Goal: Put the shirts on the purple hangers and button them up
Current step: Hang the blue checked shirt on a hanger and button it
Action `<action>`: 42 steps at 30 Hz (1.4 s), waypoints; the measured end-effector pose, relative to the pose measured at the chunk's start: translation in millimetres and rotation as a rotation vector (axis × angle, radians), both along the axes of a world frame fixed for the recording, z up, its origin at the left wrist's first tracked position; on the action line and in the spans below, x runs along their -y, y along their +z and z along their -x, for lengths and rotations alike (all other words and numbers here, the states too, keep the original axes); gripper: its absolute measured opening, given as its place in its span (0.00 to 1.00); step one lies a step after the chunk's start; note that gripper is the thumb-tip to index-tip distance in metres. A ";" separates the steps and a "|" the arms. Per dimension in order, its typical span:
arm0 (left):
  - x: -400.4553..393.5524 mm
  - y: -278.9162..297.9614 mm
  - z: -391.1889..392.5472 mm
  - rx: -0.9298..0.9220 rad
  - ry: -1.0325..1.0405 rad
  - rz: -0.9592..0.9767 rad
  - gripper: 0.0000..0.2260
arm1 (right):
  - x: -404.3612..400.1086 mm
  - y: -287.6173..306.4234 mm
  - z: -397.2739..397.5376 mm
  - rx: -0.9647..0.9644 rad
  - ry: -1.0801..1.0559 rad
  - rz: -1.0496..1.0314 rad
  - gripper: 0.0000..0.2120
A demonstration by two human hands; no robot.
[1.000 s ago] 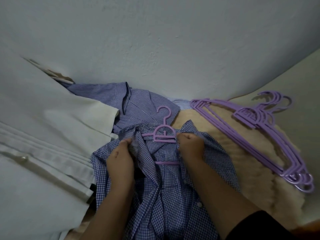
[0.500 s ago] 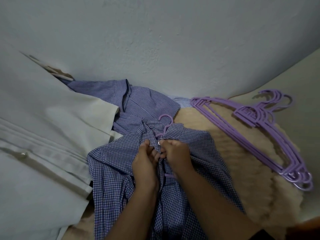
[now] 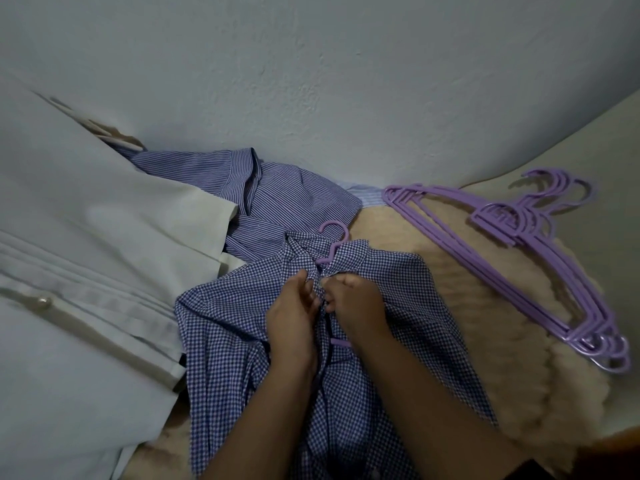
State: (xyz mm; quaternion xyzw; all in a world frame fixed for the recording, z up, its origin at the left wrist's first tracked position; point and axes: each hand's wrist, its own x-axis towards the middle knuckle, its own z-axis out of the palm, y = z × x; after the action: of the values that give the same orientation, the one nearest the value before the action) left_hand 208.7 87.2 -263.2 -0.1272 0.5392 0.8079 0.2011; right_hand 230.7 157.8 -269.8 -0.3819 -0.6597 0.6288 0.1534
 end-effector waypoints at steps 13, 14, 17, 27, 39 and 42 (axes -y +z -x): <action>4.5 -2.8 1.6 0.005 -0.078 0.033 0.08 | 8.2 -13.6 -14.0 -0.098 -0.035 -0.403 0.06; 4.8 -2.8 2.4 0.003 -0.084 0.028 0.08 | 9.3 -14.5 -15.8 -0.106 -0.021 -0.436 0.05; 6.2 -3.2 3.8 -0.007 -0.101 0.024 0.07 | 11.4 -19.0 -19.8 -0.094 0.025 -0.533 0.09; 10.0 -14.3 7.7 -0.059 -0.229 0.019 0.10 | 3.2 -20.2 -15.8 -0.128 -0.024 -0.361 0.07; 5.0 -7.4 31.3 -0.161 -0.278 0.144 0.15 | -34.3 3.1 -7.7 -0.043 0.174 -0.242 0.08; 16.0 -7.2 23.0 -0.252 -0.288 0.271 0.17 | -36.2 -0.4 -27.9 -0.005 0.178 -0.299 0.06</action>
State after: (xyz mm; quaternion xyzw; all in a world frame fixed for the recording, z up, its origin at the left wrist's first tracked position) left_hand 185.8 71.2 -270.5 0.0270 0.6762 0.7005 0.2266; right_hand 258.5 194.0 -270.3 -0.2936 -0.7766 0.5357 0.1539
